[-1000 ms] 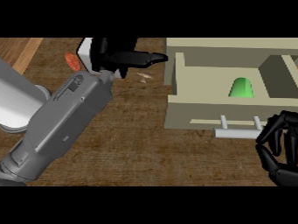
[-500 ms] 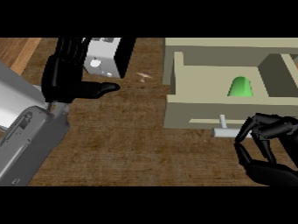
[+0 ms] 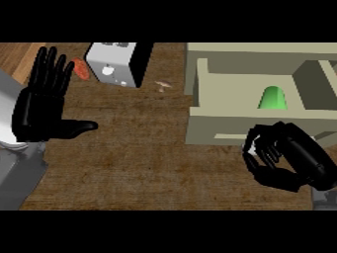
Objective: Pick up the cup, place it into the drawer and close the drawer
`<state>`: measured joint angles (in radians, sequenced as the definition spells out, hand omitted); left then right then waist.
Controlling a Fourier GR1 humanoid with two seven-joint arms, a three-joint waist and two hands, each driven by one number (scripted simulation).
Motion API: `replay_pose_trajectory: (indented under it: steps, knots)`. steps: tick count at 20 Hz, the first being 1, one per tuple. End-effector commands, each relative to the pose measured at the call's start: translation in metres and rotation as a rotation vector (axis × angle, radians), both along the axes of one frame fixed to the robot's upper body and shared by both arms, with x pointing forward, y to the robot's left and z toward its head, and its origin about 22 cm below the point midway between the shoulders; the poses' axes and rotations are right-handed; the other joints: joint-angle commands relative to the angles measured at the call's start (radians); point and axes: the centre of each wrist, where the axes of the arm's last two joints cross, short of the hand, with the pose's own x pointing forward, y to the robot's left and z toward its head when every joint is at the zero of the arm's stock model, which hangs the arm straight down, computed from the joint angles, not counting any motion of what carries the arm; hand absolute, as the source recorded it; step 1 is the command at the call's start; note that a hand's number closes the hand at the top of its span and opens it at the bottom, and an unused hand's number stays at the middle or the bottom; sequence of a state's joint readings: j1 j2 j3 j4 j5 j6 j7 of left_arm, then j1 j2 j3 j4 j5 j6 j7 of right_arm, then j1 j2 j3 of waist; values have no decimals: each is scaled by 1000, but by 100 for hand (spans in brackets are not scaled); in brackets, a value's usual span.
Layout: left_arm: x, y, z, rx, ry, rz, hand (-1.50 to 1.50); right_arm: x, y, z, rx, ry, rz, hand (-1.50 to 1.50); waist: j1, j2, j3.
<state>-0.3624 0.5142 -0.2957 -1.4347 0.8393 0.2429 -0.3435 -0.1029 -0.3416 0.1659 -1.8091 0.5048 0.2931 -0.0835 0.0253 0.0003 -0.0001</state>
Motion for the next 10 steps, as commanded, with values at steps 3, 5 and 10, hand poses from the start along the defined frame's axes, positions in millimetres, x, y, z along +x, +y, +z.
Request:
replay_pose_trajectory:
  steps: [3, 5, 10]
  knots:
    - [-29, 23, -17, -6, 12, 22, -150, 21, 21, -49, -146, -1, 20, 150, -10, 0, 0]
    - [-27, 58, -20, -2, 26, 17, -150, 40, 10, -62, -139, 2, -15, -150, -10, 3, 0]
    - [-48, 63, -11, -3, 3, 18, -150, 58, 23, -74, -227, 30, -14, -150, -14, 0, 0]
